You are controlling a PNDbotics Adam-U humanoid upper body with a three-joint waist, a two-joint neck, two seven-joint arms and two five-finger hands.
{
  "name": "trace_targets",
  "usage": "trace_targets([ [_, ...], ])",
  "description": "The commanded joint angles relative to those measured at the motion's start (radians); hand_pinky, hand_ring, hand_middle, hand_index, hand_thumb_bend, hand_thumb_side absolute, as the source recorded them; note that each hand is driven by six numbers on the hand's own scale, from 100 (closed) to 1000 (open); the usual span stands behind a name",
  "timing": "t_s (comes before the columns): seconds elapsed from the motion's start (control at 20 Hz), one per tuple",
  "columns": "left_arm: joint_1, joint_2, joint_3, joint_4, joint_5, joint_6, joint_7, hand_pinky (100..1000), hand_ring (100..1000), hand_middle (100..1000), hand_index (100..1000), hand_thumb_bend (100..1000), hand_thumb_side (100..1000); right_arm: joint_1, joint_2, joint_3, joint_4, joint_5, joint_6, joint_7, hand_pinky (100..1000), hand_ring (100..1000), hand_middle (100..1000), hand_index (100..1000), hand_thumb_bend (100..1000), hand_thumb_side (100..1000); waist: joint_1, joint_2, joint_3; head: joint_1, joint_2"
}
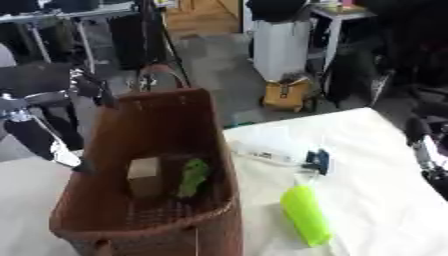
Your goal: Pick up objects on the table and place them in the box.
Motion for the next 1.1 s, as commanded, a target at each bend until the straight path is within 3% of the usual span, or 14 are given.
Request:
trace_targets([
  [0.05, 0.007, 0.042, 0.046, -0.028, 0.012, 0.01, 0.026, 684, 685, 669, 790, 937, 477, -0.006, -0.023, -0.01, -0.006, 0.002, -0.001, -0.001, 536, 601, 715, 805, 345, 638, -0.009, -0.008, 0.004, 0.004, -0.014],
  [0.5, 0.166, 0.067, 0.221, -0.147, -0.008, 0.105, 0.225, 683, 697, 689, 789, 994, 437, -0.003, -0.019, -0.013, -0.007, 0.002, -0.001, -0.004, 536, 600, 715, 805, 345, 639, -0.018, -0.003, 0.016, 0.006, -0.022],
  [0.8, 0.339, -0.046, 0.403, -0.214, 0.088, 0.225, 0.498, 653, 643, 641, 782, 933, 385, -0.001, -0.015, -0.017, -0.007, 0.001, -0.002, -0.007, 536, 600, 716, 806, 345, 638, -0.033, 0.002, 0.03, 0.0, -0.026],
  [1.1, 0.5, -0.136, 0.504, -0.19, 0.187, 0.288, 0.663, 636, 620, 625, 784, 872, 412, -0.001, -0.016, -0.022, -0.009, 0.0, -0.001, -0.014, 536, 601, 717, 806, 348, 637, -0.038, 0.004, 0.048, -0.008, -0.032],
])
